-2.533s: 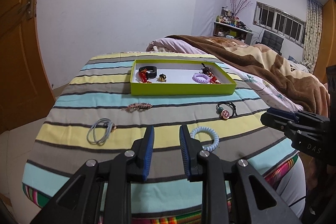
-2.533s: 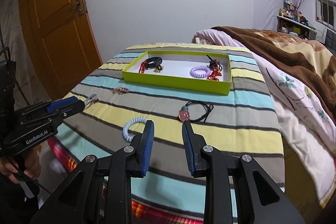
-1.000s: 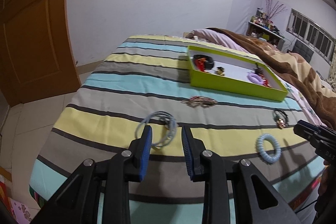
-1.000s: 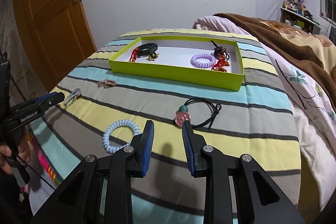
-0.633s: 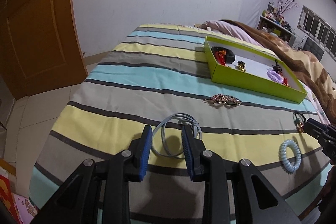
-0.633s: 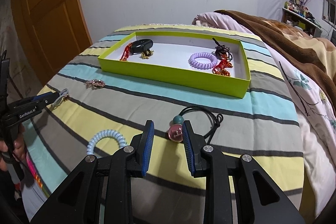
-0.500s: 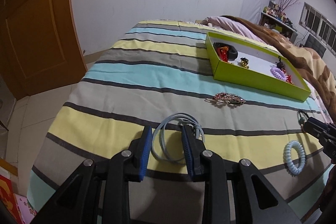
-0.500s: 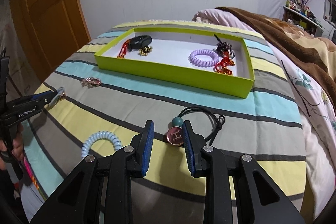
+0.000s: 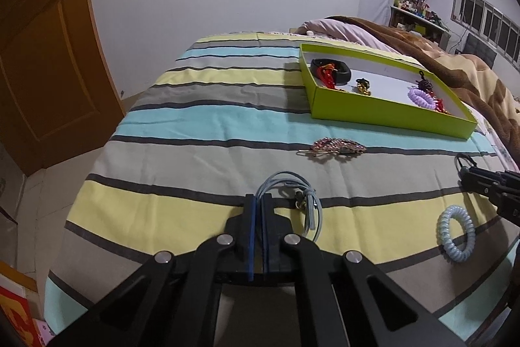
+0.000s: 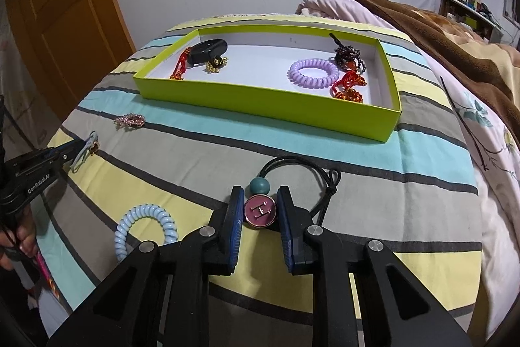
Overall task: Organize jewelry
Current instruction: 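Grasp the grey bracelet with the left tool while the right grasps the pink-bead pendant, then carry the grey bracelet into the box while the right tool lowers the pendant there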
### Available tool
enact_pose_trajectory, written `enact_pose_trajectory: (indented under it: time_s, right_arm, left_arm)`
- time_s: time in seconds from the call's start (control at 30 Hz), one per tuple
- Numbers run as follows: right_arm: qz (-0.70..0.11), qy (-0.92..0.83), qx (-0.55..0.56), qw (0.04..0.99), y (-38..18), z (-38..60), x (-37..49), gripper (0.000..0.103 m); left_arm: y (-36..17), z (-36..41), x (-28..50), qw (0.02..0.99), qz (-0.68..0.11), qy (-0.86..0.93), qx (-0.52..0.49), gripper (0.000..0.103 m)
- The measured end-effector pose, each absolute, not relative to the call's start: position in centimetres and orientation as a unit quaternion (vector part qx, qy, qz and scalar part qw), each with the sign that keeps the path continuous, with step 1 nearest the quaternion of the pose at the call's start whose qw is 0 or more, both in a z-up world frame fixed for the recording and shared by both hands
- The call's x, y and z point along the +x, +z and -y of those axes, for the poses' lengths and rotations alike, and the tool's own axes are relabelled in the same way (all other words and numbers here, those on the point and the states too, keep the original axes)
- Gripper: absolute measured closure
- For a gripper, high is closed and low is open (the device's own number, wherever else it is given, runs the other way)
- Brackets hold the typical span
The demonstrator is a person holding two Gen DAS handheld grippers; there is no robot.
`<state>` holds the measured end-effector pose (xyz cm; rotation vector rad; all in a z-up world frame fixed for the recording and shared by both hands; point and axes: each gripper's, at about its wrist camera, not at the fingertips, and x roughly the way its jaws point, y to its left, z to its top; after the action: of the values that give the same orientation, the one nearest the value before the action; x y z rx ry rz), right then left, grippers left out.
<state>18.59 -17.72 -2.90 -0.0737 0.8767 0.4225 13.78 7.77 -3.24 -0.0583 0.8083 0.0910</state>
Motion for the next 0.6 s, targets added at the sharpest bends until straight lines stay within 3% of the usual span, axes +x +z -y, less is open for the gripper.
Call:
enact_pose_trajectory:
  time_s: [0.6]
  right_arm:
    - [-0.382, 0.212, -0.022, 0.899, -0.2, 18.8, 15.3, 0.082]
  left_arm:
    - [0.0, -5.5, 11.1, 0.935, -0.352, -0.003, -0.048, 0.1]
